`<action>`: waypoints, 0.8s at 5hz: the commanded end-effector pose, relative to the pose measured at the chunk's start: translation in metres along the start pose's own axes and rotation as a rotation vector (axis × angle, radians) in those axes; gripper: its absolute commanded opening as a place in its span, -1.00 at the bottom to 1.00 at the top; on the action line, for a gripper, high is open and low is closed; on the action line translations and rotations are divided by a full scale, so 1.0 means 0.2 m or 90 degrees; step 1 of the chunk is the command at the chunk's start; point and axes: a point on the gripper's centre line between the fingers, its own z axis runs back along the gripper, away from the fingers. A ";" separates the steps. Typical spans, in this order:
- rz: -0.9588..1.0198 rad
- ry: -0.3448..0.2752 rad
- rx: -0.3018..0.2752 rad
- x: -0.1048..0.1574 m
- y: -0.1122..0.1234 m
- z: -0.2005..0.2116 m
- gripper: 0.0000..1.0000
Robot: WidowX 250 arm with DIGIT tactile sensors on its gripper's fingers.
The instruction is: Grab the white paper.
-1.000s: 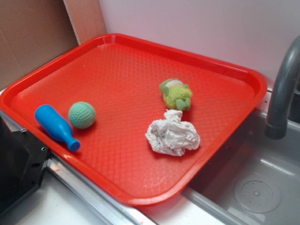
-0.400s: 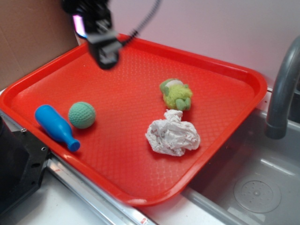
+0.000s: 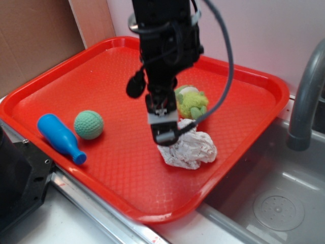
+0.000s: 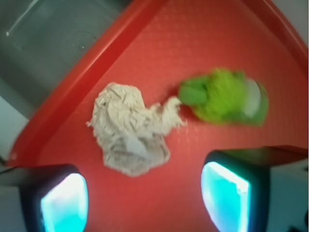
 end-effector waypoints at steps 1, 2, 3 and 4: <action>-0.039 -0.065 -0.046 0.04 -0.06 -0.11 1.00; -0.045 -0.077 -0.060 0.02 0.02 -0.19 1.00; -0.055 -0.082 -0.065 0.04 0.03 -0.25 1.00; -0.016 -0.075 -0.056 0.04 0.02 -0.25 -1.00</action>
